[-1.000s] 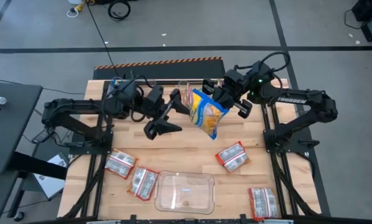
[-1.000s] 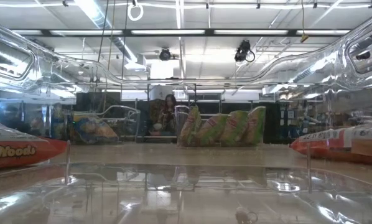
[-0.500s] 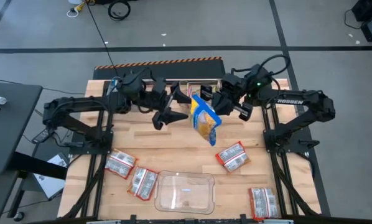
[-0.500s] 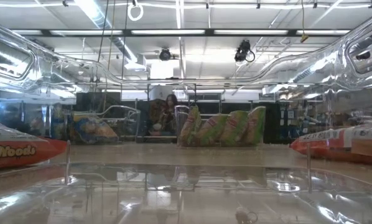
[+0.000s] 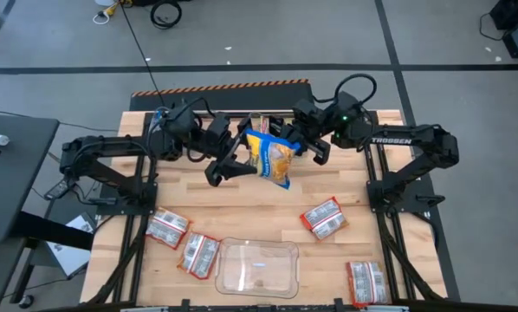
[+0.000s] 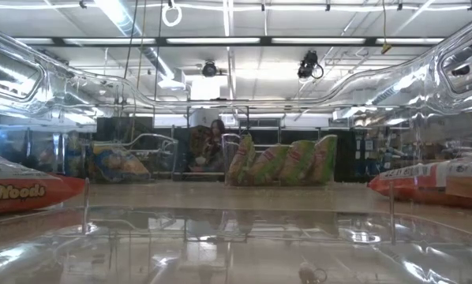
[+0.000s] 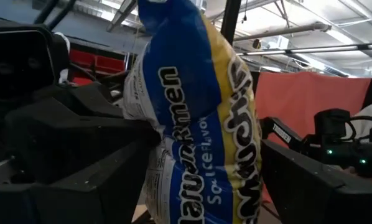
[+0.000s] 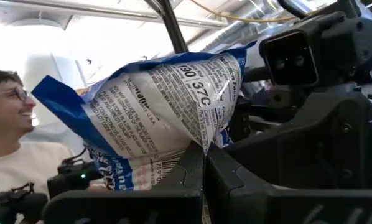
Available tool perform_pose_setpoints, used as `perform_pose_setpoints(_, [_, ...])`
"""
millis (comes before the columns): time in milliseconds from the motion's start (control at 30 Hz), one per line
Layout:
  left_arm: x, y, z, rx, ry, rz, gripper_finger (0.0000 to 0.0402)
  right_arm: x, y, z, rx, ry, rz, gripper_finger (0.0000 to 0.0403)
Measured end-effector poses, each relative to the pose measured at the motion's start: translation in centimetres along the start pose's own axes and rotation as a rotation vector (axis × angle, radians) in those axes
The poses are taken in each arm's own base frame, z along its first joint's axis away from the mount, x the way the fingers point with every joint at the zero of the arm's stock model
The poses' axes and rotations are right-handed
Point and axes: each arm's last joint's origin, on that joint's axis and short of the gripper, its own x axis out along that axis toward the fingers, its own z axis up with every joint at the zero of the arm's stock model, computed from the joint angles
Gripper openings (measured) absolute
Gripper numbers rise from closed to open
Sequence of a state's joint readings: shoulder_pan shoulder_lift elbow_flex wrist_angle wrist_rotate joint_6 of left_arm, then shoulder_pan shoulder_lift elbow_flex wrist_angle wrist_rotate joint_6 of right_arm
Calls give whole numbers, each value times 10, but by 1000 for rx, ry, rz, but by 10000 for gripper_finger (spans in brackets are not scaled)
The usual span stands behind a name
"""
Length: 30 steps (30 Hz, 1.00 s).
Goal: Sort Maruchan noodles
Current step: Put the blue noodle pack into the top left transparent bin
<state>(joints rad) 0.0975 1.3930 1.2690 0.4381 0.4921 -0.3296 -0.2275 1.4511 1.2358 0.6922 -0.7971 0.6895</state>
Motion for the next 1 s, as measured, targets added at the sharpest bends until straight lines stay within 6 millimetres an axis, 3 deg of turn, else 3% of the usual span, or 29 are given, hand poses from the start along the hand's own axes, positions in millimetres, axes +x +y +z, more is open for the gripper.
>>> perform_pose_setpoints(433, [-6,12,4,23,-22,74,187,-11,-1,12,-5,-58,-101,26])
perform_pose_setpoints(733, [-6,14,3,35,-8,83,117,-17,1,19,-47,-86,-124,130])
perform_pose_setpoints(1000, [-16,19,7,34,39,126,93,-51,18,49,-126,-89,-157,220])
